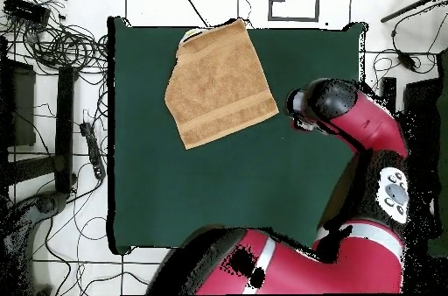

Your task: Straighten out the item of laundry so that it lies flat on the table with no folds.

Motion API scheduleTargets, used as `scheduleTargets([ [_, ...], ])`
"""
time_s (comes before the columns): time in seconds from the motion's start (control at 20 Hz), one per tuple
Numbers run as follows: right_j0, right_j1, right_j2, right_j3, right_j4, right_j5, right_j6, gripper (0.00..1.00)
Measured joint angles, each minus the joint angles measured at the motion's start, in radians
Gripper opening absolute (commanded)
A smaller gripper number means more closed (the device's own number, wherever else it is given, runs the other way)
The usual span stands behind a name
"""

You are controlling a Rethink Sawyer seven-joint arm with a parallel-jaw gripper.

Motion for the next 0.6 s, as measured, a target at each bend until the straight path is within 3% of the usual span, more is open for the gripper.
scheduleTargets([
  [0.6, 0.079, 0.073, -0.001, -0.051, 0.099, -0.017, 0.000, 1.00],
])
